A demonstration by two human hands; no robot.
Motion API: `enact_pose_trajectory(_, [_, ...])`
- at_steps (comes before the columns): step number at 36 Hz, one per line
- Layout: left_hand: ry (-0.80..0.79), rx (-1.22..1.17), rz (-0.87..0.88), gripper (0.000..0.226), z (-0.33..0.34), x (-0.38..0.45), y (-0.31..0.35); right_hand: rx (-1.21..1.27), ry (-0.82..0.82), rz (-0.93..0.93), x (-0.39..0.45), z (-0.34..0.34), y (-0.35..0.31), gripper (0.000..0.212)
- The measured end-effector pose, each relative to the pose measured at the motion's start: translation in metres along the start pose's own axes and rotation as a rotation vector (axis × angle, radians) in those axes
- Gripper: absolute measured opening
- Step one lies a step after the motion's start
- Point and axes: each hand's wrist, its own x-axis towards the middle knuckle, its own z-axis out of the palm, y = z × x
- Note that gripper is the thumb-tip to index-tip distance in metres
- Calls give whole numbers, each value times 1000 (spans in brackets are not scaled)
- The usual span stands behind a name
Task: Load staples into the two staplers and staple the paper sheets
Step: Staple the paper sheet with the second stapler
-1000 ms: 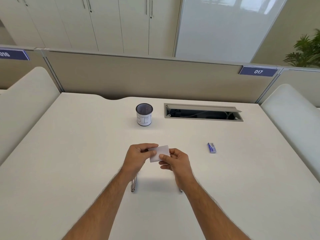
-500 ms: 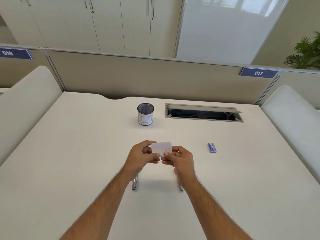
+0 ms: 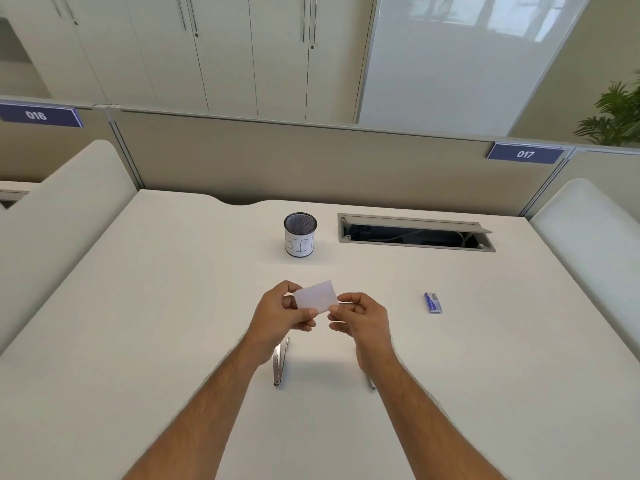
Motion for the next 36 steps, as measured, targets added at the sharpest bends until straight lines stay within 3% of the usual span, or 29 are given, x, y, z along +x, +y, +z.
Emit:
enact_pose_trajectory(9, [-34, -44, -32, 42, -16, -3, 0, -84, -110, 13, 0, 27, 0, 40])
enact_pose_trajectory(15, [-76, 50, -43, 32, -31, -2, 6, -135, -89, -10, 3, 39, -1, 27])
enact_pose_trajectory(20, [-142, 146, -53, 27, -48, 1, 6, -441, -189, -136, 10, 47, 2, 20])
enact_pose_trajectory(24, [-68, 226, -50, 13, -61, 5, 3, -548, -284, -162, 17, 54, 4, 22])
enact_pose_trajectory(28, [91, 194, -68, 15, -74, 8, 0, -452, -40, -57, 19, 67, 17, 21])
enact_pose_trajectory(30, [169, 144, -74, 17, -82, 9, -3, -663, 64, -33, 19, 71, 32, 25])
enact_pose_trajectory(33, [243, 99, -92, 16, -97, 11, -8, -1032, -27, 36, 12, 85, 60, 50])
enact_pose_trajectory(36, [266, 72, -115, 16, -107, 10, -12, -1194, -102, 114, 0, 104, 85, 66])
